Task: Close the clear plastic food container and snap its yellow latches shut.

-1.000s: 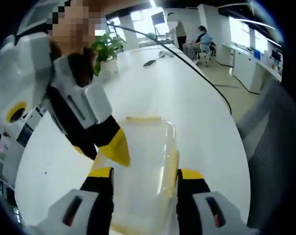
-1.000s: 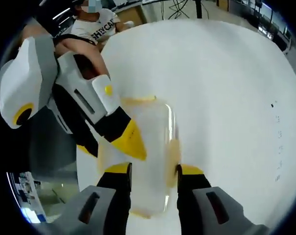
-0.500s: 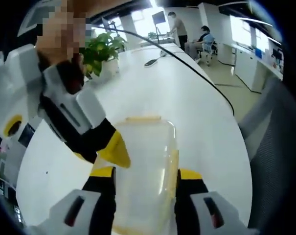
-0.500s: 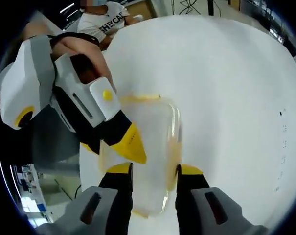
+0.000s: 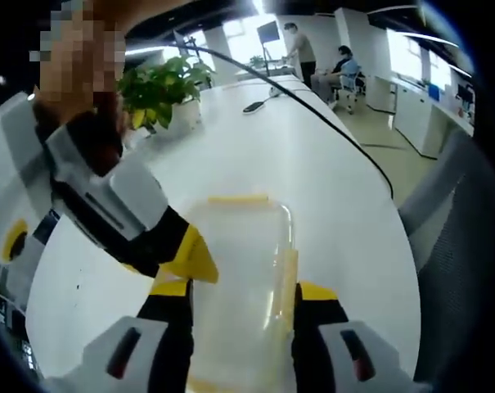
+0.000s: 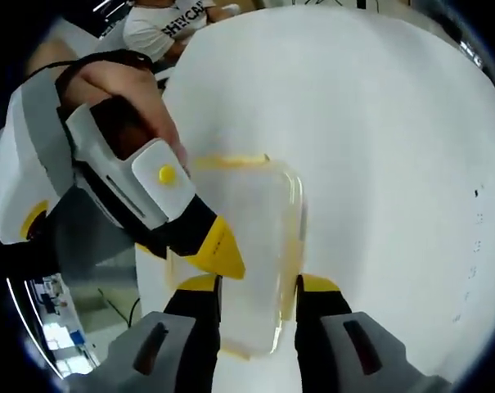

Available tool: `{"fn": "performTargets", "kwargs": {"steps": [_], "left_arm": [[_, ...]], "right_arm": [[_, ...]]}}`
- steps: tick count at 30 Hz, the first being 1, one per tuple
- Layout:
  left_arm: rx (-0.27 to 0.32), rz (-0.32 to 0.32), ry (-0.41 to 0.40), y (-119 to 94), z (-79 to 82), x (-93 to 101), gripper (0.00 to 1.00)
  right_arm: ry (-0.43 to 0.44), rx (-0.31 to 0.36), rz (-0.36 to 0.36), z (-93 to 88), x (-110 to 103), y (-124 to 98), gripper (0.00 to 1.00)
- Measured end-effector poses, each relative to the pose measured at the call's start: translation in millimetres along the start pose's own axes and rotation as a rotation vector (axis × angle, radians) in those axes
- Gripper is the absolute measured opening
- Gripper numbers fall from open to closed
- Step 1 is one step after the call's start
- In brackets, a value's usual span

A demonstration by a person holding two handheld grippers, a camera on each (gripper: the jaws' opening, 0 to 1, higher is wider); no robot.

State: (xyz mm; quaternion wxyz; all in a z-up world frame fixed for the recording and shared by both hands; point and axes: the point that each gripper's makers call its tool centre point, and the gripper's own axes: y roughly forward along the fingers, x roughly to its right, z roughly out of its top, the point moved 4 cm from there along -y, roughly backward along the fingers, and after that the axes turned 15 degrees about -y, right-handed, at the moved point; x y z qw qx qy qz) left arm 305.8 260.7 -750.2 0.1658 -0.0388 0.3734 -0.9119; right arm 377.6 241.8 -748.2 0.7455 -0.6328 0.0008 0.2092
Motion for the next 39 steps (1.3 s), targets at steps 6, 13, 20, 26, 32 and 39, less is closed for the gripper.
{"fn": "performTargets", "kwargs": {"steps": [6, 13, 20, 26, 32, 39], "left_arm": [[0.011, 0.006, 0.003, 0, -0.8, 0.1, 0.43], [-0.017, 0.007, 0.012, 0, 1.4, 0.3, 0.44], [-0.038, -0.008, -0.094, 0, 7.4, 2.0, 0.49], [-0.094, 0.0, -0.082, -4, -0.9, 1.9, 0.73], [-0.08, 0.008, -0.112, -11, 2.7, -7.8, 0.78], [-0.107, 0.016, -0.129, -16, 2.8, -13.9, 0.84]], "right_arm": [[-0.022, -0.035, -0.053, 4.3, -3, -1, 0.33], [0.016, 0.013, -0.092, 3.3, -5, 0, 0.33], [0.008, 0.109, -0.182, 1.5, -11, -5, 0.32], [-0.048, 0.127, -0.293, -4.4, -12, -12, 0.27], [0.016, 0.215, -0.34, -10.2, -16, -23, 0.4], [0.043, 0.193, -0.338, -24.1, -41, -15, 0.49]]}}
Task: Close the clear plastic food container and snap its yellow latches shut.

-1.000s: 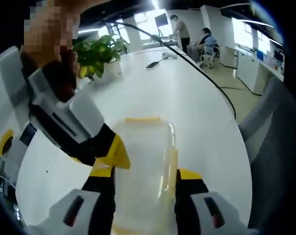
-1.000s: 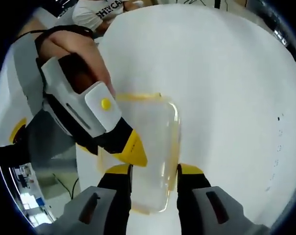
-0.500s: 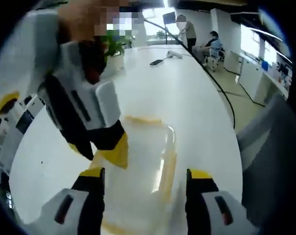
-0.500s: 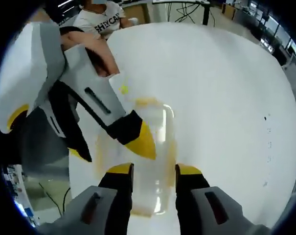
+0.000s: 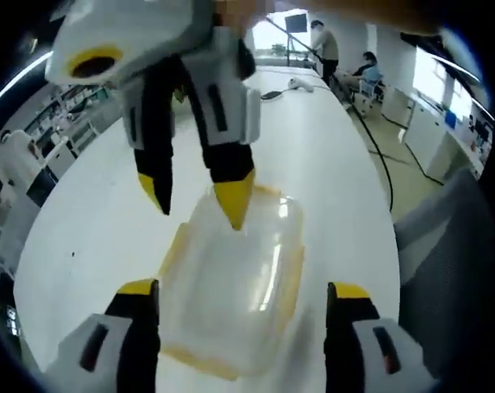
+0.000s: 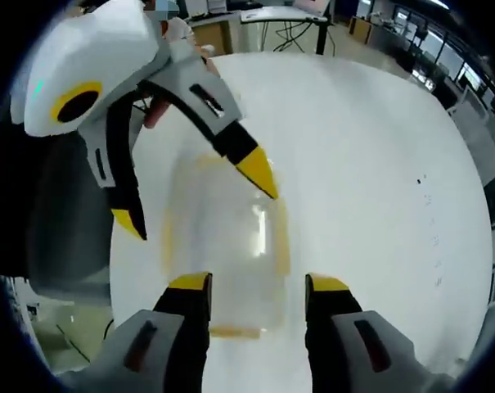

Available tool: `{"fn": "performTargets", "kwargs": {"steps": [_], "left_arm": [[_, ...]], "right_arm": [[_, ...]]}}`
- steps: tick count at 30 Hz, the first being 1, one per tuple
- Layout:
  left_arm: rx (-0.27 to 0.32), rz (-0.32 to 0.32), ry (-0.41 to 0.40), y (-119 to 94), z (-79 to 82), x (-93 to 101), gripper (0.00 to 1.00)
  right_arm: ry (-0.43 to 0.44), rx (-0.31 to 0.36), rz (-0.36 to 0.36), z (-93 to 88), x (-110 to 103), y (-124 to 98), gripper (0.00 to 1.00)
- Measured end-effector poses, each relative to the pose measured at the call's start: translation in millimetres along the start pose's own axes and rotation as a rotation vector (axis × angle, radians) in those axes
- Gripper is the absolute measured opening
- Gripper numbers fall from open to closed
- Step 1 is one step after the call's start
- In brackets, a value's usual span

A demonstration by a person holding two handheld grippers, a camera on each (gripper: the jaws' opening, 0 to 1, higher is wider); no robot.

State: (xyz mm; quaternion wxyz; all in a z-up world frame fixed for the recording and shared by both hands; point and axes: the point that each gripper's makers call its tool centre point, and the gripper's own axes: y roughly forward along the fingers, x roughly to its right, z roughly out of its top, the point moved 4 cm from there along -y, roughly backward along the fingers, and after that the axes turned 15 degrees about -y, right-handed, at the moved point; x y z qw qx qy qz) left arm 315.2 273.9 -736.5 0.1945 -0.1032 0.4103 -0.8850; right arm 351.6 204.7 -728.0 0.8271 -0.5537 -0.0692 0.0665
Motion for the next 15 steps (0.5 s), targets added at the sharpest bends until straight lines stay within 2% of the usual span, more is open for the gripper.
{"fn": "performTargets", "kwargs": {"steps": [2, 5, 8, 11, 15], "left_arm": [[-0.017, -0.003, 0.008, 0, -0.8, -3.4, 0.88], [-0.034, -0.009, 0.009, 3, -4.6, -8.9, 0.89], [-0.078, -0.016, 0.026, 7, -12.2, -10.0, 0.92], [-0.11, -0.016, 0.067, 9, -16.8, -11.2, 0.94], [-0.139, -0.024, 0.085, 11, -21.1, -13.4, 0.93]], "right_arm": [[0.01, -0.001, -0.001, -5.4, -7, 3, 0.58], [-0.028, -0.053, -0.037, -9.6, -17, 3, 0.62], [-0.006, -0.014, -0.055, -5.1, -23, 3, 0.7], [-0.01, -0.012, -0.067, -7.8, -25, 6, 0.82], [-0.046, -0.051, -0.053, -13.6, -33, 11, 0.81]]}}
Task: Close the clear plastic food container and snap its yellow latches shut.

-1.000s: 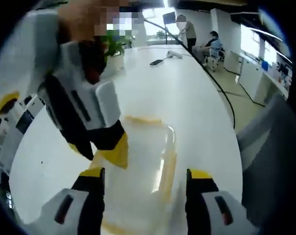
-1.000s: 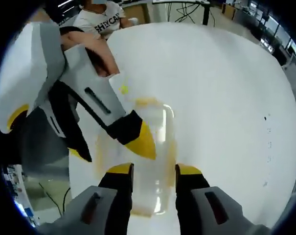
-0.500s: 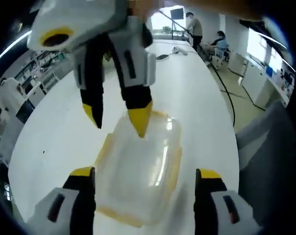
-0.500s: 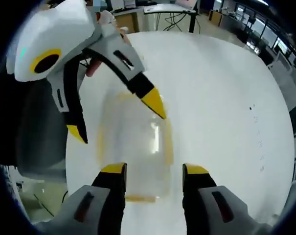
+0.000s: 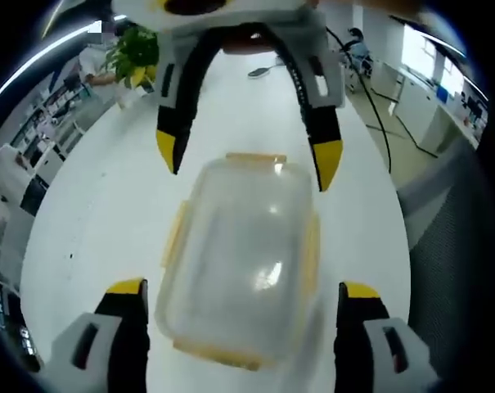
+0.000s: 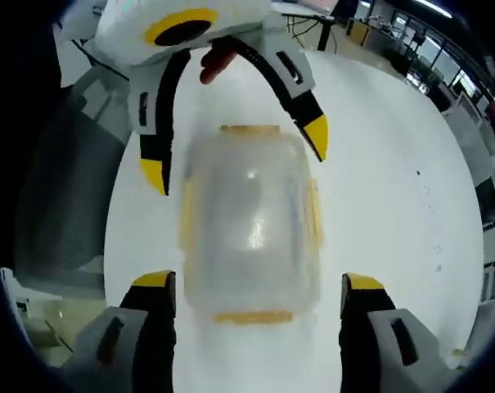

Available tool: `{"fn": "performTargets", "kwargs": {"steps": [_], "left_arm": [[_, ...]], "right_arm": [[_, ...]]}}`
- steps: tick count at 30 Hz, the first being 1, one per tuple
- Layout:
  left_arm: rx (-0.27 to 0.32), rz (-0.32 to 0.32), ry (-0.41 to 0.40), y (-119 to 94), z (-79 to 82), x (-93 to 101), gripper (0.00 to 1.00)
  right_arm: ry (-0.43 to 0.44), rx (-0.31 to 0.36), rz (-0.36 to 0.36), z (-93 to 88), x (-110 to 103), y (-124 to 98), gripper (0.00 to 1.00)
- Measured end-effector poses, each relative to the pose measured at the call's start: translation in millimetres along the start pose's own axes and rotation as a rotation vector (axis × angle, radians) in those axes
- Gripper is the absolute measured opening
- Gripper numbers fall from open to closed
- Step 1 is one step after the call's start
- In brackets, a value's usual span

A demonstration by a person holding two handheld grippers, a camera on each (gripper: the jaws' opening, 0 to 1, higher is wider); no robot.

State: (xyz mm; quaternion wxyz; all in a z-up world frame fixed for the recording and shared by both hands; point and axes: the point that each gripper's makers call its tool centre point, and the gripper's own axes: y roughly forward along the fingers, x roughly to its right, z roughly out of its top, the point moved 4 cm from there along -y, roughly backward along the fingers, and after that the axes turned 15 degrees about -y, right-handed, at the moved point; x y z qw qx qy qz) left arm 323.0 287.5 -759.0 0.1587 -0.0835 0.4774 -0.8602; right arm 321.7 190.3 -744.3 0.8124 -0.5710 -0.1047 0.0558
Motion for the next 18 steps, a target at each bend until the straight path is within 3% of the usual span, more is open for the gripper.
{"fn": "performTargets", "kwargs": {"steps": [3, 7, 13, 18], "left_arm": [[-0.006, 0.002, 0.012, 1, 0.2, -1.3, 0.91], [-0.027, -0.011, 0.025, 4, -0.1, -0.7, 0.88], [-0.07, 0.013, 0.091, 7, -1.1, -7.0, 0.75], [-0.085, 0.009, 0.094, 8, -0.9, -7.1, 0.75]], "right_arm": [[-0.001, 0.015, -0.001, 2.5, -5, 1, 0.79], [-0.05, -0.028, -0.016, -3.6, -6, 7, 0.77], [-0.078, -0.06, -0.025, -7.5, -6, 15, 0.72], [-0.087, -0.065, -0.017, -8.0, -3, 15, 0.71]]}}
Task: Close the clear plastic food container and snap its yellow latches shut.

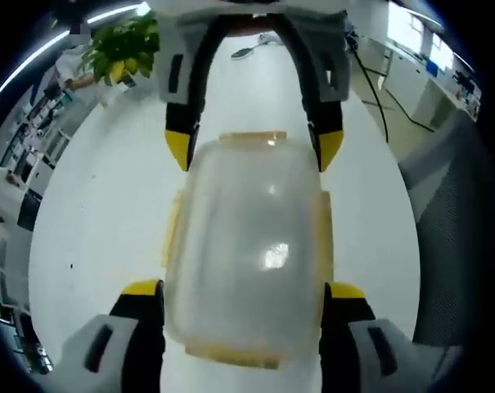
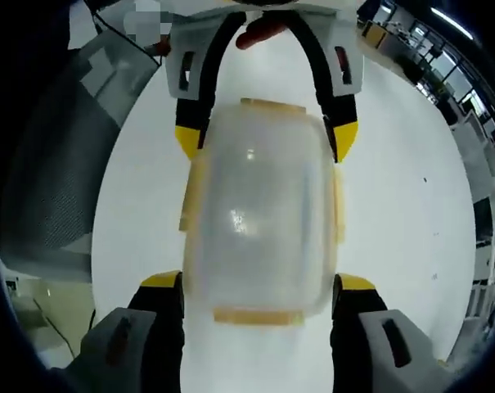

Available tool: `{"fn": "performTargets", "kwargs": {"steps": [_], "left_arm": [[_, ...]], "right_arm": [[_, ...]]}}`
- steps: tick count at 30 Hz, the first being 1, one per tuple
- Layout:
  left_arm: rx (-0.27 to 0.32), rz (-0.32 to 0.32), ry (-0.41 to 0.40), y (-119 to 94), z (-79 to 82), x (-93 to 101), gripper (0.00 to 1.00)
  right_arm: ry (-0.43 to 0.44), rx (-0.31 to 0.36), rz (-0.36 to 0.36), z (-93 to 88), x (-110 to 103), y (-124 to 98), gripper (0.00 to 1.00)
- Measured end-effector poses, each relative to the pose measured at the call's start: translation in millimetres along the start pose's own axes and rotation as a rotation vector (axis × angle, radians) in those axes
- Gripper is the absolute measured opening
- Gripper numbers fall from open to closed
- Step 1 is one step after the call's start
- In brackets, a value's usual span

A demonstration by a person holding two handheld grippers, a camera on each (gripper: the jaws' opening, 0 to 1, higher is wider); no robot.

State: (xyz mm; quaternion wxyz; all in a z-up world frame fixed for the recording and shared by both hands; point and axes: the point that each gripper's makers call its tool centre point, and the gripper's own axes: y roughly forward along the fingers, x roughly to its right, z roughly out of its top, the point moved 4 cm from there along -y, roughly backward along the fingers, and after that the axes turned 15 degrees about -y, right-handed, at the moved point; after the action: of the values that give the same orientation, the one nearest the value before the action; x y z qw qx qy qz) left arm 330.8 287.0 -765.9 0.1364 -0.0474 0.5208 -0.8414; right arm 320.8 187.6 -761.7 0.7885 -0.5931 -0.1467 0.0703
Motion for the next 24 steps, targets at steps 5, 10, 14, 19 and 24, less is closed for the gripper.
{"fn": "performTargets", "kwargs": {"steps": [5, 10, 14, 19, 24], "left_arm": [[-0.022, 0.01, -0.006, 0, -1.4, 1.4, 0.74], [-0.012, 0.019, -0.023, -3, -6.8, 3.1, 0.74], [-0.003, 0.017, -0.029, -5, -10.4, 3.1, 0.74], [-0.01, 0.029, -0.035, -9, -20.7, 3.4, 0.74], [-0.017, 0.038, -0.047, -16, -33.5, -0.2, 0.74]], "right_arm": [[-0.015, 0.001, 0.011, 1.5, 0, 1, 0.71], [-0.02, 0.03, 0.0, 4.9, -2, 1, 0.7], [-0.022, 0.034, -0.004, 9.4, -2, 3, 0.7], [-0.033, 0.029, -0.006, 20.3, 0, 7, 0.7], [-0.045, 0.044, -0.009, 32.2, 4, 11, 0.7]]}}
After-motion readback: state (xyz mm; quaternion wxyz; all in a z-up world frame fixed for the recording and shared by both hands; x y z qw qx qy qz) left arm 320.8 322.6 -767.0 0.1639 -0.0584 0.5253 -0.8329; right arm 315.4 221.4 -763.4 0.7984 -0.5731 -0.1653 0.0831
